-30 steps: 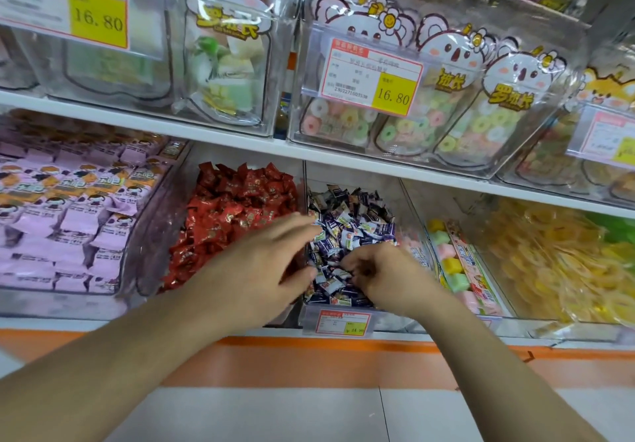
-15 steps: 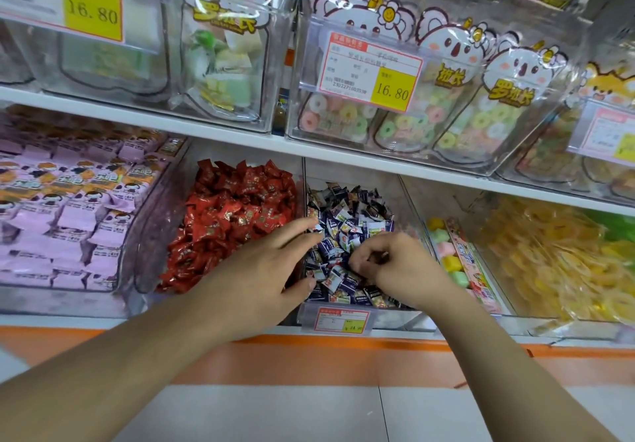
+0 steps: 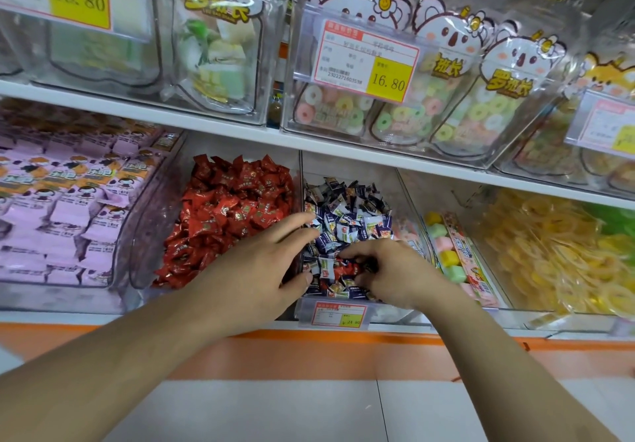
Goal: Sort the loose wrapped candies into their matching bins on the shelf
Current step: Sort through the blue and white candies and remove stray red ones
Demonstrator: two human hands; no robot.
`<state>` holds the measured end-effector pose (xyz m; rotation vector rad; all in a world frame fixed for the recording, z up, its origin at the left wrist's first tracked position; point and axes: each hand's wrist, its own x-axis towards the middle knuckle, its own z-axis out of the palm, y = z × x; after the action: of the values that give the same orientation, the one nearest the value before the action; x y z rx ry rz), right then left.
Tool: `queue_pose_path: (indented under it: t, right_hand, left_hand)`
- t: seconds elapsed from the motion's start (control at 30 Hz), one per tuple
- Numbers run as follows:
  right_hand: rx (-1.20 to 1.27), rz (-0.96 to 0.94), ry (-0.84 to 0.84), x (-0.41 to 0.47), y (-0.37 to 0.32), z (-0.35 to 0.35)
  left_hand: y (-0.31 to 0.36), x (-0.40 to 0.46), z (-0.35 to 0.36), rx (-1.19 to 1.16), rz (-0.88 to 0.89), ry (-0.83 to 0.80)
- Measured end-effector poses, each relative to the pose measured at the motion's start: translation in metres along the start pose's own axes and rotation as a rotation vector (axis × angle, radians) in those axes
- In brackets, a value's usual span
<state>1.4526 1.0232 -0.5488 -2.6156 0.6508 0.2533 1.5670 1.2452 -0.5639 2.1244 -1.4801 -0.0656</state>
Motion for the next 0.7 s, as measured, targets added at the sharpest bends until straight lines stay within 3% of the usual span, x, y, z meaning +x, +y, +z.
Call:
queue_pose_path:
  t: [0.47,0.6,0.7]
  right_hand:
    - [-0.004,-0.021,0.282,0.004,0.000,0.011]
    - [0.268,-0.054,0.401,-0.012,-0.012,-0.011]
    - [0.519,-0.150,0.364,-0.024,-0.037,-0.021]
  left_hand:
    - [0.002,0.001,-0.002,-0.008,-0.023,-0.013]
    - [0.003,0.001,-0.003,-0.051,-0.044,0.049]
    - [0.012,0.005,-0.011,-0.138,-0.097,0.163]
